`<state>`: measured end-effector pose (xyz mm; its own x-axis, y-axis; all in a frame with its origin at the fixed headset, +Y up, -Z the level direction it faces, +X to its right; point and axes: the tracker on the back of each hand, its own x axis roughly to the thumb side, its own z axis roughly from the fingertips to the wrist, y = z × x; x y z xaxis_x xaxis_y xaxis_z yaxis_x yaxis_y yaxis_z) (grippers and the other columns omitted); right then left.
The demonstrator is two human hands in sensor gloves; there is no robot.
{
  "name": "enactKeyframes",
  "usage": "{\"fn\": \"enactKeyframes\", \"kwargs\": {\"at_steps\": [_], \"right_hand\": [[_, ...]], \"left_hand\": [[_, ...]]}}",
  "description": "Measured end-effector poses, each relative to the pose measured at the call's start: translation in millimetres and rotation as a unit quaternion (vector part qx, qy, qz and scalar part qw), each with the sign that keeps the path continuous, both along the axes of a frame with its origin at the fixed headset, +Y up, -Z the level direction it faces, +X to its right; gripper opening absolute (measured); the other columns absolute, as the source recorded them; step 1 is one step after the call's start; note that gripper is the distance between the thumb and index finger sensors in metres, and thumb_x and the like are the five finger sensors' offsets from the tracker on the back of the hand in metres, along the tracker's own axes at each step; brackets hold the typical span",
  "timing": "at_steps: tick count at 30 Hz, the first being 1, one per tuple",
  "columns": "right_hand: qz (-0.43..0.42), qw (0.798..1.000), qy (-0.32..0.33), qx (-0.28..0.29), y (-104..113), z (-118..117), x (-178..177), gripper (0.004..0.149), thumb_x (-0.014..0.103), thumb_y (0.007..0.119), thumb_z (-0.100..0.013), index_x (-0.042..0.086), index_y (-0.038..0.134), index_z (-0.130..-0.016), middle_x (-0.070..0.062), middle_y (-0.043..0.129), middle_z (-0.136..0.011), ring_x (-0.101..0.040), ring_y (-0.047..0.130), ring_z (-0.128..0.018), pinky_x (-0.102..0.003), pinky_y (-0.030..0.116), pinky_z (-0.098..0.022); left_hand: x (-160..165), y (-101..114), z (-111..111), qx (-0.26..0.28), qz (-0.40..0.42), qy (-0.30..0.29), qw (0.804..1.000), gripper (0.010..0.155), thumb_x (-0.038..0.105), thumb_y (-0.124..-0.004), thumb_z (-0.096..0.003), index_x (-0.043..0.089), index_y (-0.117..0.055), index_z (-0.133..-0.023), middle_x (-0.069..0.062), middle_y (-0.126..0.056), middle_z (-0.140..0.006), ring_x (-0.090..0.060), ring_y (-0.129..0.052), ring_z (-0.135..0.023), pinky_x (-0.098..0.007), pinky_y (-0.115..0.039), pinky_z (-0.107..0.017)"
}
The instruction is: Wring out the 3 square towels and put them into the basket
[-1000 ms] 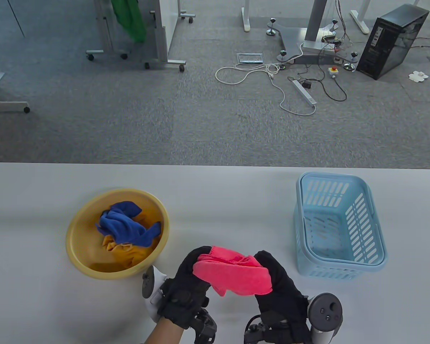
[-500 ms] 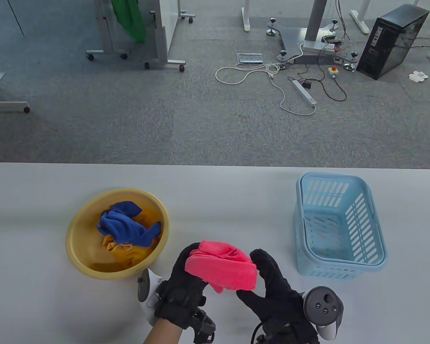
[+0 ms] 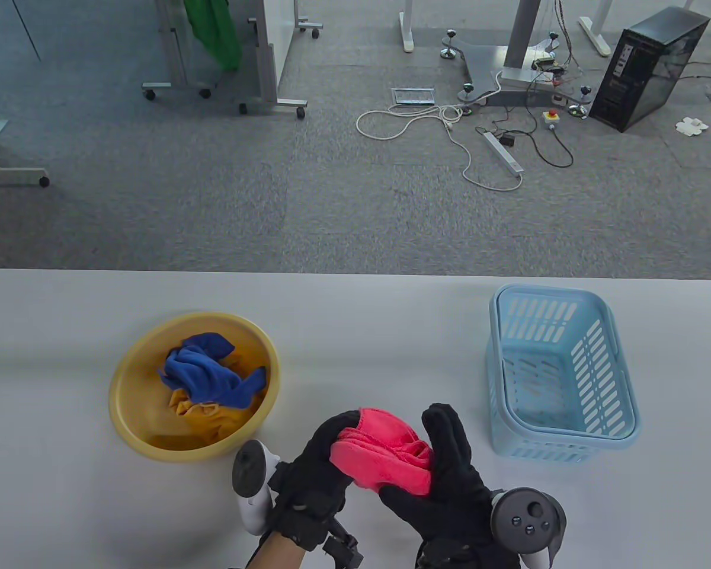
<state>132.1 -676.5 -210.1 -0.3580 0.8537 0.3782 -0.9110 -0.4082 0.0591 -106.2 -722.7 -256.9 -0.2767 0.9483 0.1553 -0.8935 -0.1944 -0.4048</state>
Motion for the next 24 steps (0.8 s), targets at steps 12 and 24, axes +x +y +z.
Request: {"fn": "enactKeyframes", "kwargs": {"at_steps": [12,24], "right_hand": [[-0.003,0.994,0.066,-0.082,-21.4,-8.2,-14.4,0.123,0.059,0.098,-0.041,0.014,0.009,-0.114,-0.028,-0.001,-0.114,-0.063,0.02,-0.103,-0.077,0.037,-0.074],[-0.044,0.986,0.088,-0.132,-44.0,-10.5,-32.3,0.125,0.054,0.102,-0.04,0.014,0.007,-0.112,-0.03,0.004,-0.114,-0.062,0.025,-0.103,-0.071,0.053,-0.073]], "left_hand": [[17.6,-5.1,4.4,-0.025,0.115,-0.095,0.988,0.057,0.039,-0.087,-0.0576,0.043,-0.063,-0.109,-0.009,-0.045,-0.122,-0.046,-0.051,-0.113,-0.076,-0.055,-0.066],[32.8,-13.0,6.5,-0.035,0.16,-0.2,0.966,0.063,0.043,-0.081,-0.0606,0.048,-0.05,-0.115,-0.005,-0.016,-0.125,-0.041,-0.017,-0.116,-0.078,-0.035,-0.07]]}}
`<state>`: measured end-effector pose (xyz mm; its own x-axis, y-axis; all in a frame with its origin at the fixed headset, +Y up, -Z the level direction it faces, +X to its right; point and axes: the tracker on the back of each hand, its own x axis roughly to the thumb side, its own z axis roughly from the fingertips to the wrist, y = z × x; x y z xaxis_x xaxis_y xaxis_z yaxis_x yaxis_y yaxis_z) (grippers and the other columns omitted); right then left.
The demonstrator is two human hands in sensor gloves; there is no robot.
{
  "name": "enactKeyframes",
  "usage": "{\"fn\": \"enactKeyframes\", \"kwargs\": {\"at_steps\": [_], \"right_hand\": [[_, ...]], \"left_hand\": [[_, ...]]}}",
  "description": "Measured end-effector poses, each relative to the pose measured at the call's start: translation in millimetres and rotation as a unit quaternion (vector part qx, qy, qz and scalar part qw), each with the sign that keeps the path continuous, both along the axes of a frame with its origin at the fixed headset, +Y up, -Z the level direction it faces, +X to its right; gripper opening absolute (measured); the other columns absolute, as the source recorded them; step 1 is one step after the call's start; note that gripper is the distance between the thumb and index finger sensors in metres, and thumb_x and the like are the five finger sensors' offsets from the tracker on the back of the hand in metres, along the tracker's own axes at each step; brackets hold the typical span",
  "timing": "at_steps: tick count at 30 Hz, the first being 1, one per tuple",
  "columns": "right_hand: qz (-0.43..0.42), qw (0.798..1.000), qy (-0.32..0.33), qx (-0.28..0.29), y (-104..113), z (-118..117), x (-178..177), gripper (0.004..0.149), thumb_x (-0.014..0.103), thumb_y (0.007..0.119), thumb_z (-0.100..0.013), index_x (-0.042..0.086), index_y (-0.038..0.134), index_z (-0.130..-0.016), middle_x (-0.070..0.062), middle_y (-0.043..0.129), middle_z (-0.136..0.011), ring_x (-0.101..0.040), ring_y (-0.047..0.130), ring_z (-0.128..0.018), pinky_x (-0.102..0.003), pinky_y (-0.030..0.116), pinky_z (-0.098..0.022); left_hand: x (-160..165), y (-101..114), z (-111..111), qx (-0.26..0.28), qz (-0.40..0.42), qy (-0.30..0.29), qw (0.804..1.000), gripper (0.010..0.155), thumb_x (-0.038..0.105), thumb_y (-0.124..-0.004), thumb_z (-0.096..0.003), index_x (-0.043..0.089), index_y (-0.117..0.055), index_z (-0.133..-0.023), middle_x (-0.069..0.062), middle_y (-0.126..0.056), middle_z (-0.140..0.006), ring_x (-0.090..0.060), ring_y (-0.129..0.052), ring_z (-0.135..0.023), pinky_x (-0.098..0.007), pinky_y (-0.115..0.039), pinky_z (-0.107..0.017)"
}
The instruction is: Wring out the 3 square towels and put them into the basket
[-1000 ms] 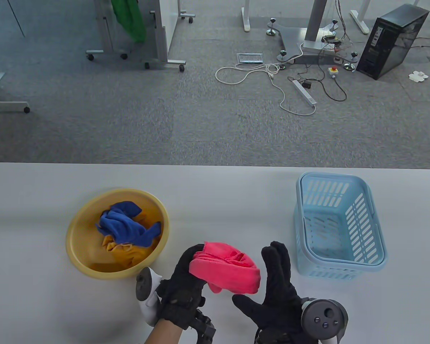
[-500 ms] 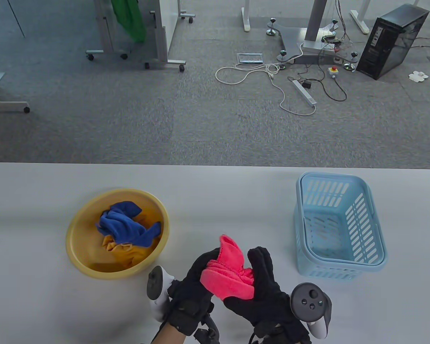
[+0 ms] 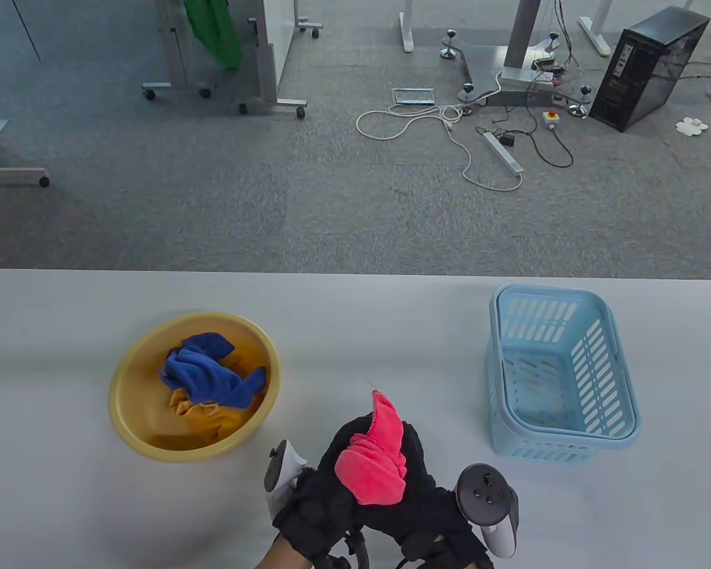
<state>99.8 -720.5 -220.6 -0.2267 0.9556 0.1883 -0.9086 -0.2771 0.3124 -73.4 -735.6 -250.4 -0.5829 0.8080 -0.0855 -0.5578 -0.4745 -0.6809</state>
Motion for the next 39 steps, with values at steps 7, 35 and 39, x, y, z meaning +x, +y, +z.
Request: {"fn": "enactKeyframes", "kwargs": {"at_steps": [7,35,39], "right_hand": [[-0.035,0.999,-0.021,0.001,-3.7,-0.4,3.3,0.112,0.049,0.104,-0.041,0.012,0.027,-0.113,-0.032,0.016,-0.115,-0.062,0.036,-0.103,-0.062,0.07,-0.067],[-0.016,0.992,-0.121,0.028,9.9,0.3,22.7,0.078,0.025,0.107,-0.04,0.015,0.059,-0.101,-0.016,0.085,-0.081,-0.024,0.102,-0.038,-0.026,0.095,-0.02],[0.013,0.987,-0.153,0.037,13.7,1.3,30.7,0.078,0.026,0.107,-0.041,0.015,0.058,-0.101,-0.015,0.085,-0.081,-0.023,0.101,-0.038,-0.026,0.095,-0.02]], "left_hand": [[6.3,2.3,3.6,0.023,-0.013,-0.045,0.999,0.074,0.046,-0.077,-0.0618,0.055,-0.029,-0.117,0.002,0.003,-0.121,-0.036,0.003,-0.112,-0.076,-0.02,-0.071],[-4.2,-26.5,-1.4,-0.007,-0.165,0.025,0.986,0.087,0.07,-0.075,-0.0581,0.04,-0.022,-0.12,-0.013,-0.009,-0.123,-0.041,-0.002,-0.112,-0.075,-0.009,-0.066],[-13.3,-13.8,-4.5,0.014,-0.197,0.108,0.974,0.08,0.054,-0.082,-0.0583,0.033,-0.035,-0.119,-0.015,-0.038,-0.122,-0.044,-0.032,-0.114,-0.076,-0.024,-0.069]]}}
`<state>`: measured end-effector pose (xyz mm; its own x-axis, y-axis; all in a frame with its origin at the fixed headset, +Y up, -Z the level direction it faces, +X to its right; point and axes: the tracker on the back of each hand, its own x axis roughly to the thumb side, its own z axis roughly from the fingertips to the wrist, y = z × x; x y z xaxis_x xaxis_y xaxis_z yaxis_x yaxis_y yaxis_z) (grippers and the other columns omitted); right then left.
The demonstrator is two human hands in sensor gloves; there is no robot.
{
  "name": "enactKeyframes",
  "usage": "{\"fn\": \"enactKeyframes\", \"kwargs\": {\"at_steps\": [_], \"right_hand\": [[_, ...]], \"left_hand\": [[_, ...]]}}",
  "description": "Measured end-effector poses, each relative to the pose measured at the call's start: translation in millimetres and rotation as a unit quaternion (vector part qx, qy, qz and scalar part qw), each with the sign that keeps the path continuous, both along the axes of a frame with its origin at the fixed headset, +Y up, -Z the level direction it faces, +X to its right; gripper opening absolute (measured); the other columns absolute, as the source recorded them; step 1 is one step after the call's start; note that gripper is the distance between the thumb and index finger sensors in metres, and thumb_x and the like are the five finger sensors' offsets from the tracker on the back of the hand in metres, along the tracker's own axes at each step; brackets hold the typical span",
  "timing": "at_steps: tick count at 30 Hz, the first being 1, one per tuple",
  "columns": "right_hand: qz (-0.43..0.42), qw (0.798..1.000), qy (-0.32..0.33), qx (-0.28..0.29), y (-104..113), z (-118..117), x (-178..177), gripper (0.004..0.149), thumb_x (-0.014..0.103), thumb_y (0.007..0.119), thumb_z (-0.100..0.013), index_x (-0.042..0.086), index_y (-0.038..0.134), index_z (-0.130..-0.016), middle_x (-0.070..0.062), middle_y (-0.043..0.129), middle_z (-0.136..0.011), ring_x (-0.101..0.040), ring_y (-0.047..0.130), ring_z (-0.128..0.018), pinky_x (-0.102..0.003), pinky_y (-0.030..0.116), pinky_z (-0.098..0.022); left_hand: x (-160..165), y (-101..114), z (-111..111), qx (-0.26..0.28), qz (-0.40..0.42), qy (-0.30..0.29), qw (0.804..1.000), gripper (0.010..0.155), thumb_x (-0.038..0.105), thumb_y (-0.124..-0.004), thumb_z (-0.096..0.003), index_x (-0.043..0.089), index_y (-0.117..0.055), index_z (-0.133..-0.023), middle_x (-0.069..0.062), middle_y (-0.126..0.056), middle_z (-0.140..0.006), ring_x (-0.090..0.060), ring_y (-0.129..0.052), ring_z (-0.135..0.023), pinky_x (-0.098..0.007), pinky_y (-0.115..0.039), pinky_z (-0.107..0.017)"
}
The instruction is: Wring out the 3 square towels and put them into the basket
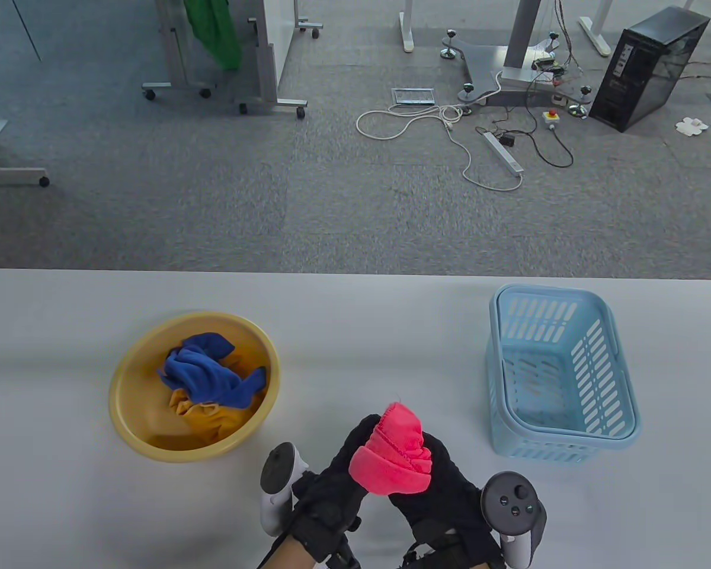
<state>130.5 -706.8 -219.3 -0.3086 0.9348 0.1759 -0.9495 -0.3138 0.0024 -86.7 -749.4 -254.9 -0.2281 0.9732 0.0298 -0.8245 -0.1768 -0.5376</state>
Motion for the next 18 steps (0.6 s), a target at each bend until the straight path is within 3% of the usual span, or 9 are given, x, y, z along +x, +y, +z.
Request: {"fn": "enactKeyframes", "kwargs": {"at_steps": [3,7,11,15,18], "right_hand": [[0.005,1.0,-0.03,0.002,3.4,1.8,5.1,0.078,0.026,0.106,-0.041,0.015,0.058,-0.101,-0.015,0.084,-0.082,-0.023,0.101,-0.039,-0.025,0.095,-0.02],[0.02,0.998,-0.063,0.0,5.3,3.3,11.4,0.078,0.026,0.106,-0.042,0.015,0.057,-0.101,-0.016,0.084,-0.082,-0.024,0.101,-0.039,-0.026,0.094,-0.02],[0.105,0.99,-0.089,0.037,13.3,6.1,10.5,0.078,0.026,0.107,-0.042,0.016,0.058,-0.102,-0.016,0.084,-0.082,-0.025,0.101,-0.04,-0.027,0.094,-0.021],[0.202,0.968,-0.109,0.099,25.8,13.3,2.5,0.079,0.026,0.107,-0.042,0.018,0.058,-0.103,-0.016,0.084,-0.083,-0.025,0.101,-0.041,-0.028,0.094,-0.022],[0.274,0.943,-0.122,0.144,32.5,18.9,-5.8,0.079,0.026,0.107,-0.042,0.019,0.058,-0.103,-0.016,0.084,-0.084,-0.026,0.1,-0.042,-0.029,0.094,-0.023]], "left_hand": [[-8.5,6.5,-1.7,0.015,-0.027,0.009,0.999,0.078,0.052,-0.083,-0.0583,0.032,-0.039,-0.119,-0.016,-0.042,-0.121,-0.045,-0.039,-0.113,-0.076,-0.032,-0.069],[-17.6,5.1,-3.9,-0.024,0.012,0.009,1.0,0.074,0.05,-0.078,-0.0609,0.031,-0.037,-0.119,-0.017,-0.039,-0.121,-0.046,-0.041,-0.112,-0.075,-0.038,-0.069],[-20.3,10.6,-3.0,-0.029,0.051,-0.01,0.998,0.082,0.065,-0.072,-0.06,0.034,-0.025,-0.12,-0.018,-0.035,-0.122,-0.048,-0.058,-0.106,-0.07,-0.064,-0.06],[-20.7,21.8,1.6,-0.022,-0.007,-0.003,1.0,0.086,0.071,-0.07,-0.0584,0.034,-0.024,-0.12,-0.02,-0.036,-0.121,-0.05,-0.071,-0.097,-0.06,-0.078,-0.052],[-20.3,20.4,4.7,-0.058,-0.029,-0.005,0.998,0.088,0.075,-0.07,-0.0567,0.032,-0.025,-0.12,-0.023,-0.04,-0.119,-0.05,-0.081,-0.088,-0.053,-0.084,-0.045]]}}
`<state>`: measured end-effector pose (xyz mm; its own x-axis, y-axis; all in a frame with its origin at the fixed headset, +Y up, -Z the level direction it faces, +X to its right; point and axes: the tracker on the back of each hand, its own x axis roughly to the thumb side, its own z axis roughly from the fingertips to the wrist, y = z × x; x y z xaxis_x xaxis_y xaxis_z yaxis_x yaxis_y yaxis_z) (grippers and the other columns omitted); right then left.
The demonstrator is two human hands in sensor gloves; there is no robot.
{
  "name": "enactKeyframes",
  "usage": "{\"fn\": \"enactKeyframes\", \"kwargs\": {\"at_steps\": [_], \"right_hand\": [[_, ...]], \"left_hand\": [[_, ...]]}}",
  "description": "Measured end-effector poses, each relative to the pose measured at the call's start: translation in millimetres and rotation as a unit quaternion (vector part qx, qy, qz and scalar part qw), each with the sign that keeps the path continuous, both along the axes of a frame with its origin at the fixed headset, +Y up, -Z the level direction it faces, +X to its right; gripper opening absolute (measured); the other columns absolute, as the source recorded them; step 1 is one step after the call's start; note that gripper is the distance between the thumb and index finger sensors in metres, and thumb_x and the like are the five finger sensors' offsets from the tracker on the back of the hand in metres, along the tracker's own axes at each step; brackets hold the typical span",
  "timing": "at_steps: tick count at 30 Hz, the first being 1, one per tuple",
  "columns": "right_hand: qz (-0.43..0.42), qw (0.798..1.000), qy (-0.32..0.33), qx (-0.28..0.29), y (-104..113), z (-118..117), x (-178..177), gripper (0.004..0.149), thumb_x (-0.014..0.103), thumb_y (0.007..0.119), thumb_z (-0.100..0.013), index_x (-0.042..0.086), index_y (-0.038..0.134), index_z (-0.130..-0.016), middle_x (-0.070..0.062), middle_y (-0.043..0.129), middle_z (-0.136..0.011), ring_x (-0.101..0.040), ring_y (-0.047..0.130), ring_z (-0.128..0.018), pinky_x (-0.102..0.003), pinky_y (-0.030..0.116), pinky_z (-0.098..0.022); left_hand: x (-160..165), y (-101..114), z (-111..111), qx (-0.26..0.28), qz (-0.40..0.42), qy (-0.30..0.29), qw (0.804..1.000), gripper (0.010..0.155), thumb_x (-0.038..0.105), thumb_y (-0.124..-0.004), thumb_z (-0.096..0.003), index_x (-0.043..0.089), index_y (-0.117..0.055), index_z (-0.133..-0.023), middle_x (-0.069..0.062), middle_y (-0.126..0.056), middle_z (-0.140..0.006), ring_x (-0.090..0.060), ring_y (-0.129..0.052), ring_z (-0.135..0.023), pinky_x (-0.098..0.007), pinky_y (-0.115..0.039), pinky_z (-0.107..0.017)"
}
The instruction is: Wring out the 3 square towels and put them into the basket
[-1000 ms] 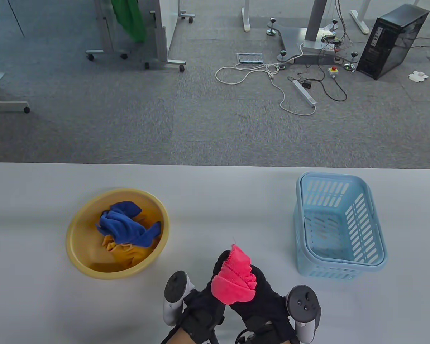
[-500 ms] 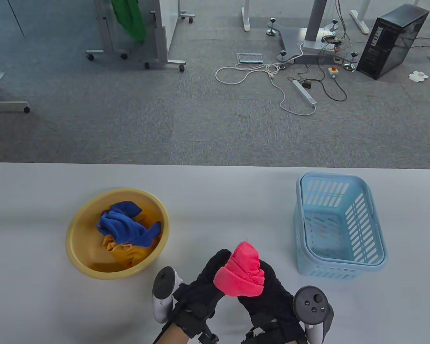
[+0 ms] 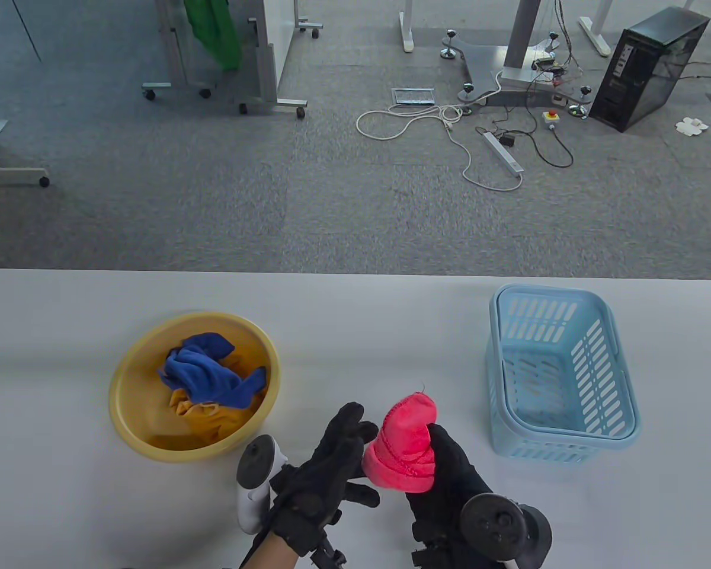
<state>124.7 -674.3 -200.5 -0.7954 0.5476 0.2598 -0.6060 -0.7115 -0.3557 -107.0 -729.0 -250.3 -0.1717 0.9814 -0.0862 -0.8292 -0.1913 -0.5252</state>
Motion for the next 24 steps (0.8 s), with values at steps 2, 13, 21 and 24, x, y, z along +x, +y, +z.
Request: {"fn": "enactKeyframes", "kwargs": {"at_steps": [2,13,21,24], "right_hand": [[0.031,0.999,0.005,0.014,2.1,1.4,-3.5,0.078,0.026,0.107,-0.042,0.02,0.059,-0.103,-0.015,0.084,-0.084,-0.026,0.1,-0.042,-0.029,0.094,-0.023],[0.24,0.965,-0.021,0.109,5.0,13.1,-30.7,0.076,0.024,0.107,-0.042,0.03,0.06,-0.103,-0.014,0.082,-0.087,-0.028,0.099,-0.048,-0.033,0.092,-0.029],[0.3,0.943,-0.002,0.148,3.5,21.0,-50.4,0.076,0.023,0.106,-0.043,0.033,0.06,-0.102,-0.012,0.08,-0.09,-0.029,0.097,-0.052,-0.034,0.092,-0.033],[0.308,0.939,0.002,0.153,2.7,22.2,-55.3,0.075,0.022,0.106,-0.043,0.033,0.061,-0.102,-0.012,0.079,-0.09,-0.029,0.097,-0.053,-0.035,0.092,-0.034]], "left_hand": [[0.1,-0.3,0.6,0.009,0.0,0.01,1.0,0.088,0.075,-0.068,-0.0563,0.032,-0.025,-0.12,-0.024,-0.046,-0.116,-0.047,-0.089,-0.079,-0.046,-0.089,-0.038],[2.5,-3.1,6.8,-0.088,-0.038,-0.087,0.992,0.104,0.089,-0.066,-0.0512,0.036,-0.002,-0.114,-0.027,-0.038,-0.118,-0.048,-0.093,-0.07,-0.037,-0.091,-0.031],[3.3,-18.3,5.1,-0.16,0.042,-0.093,0.982,0.104,0.085,-0.07,-0.0544,0.037,0.0,-0.113,-0.024,-0.033,-0.117,-0.046,-0.088,-0.076,-0.036,-0.09,-0.035],[3.9,-21.2,4.9,-0.162,0.03,-0.072,0.984,0.099,0.078,-0.071,-0.0579,0.036,-0.002,-0.114,-0.022,-0.039,-0.114,-0.043,-0.09,-0.072,-0.034,-0.091,-0.036]]}}
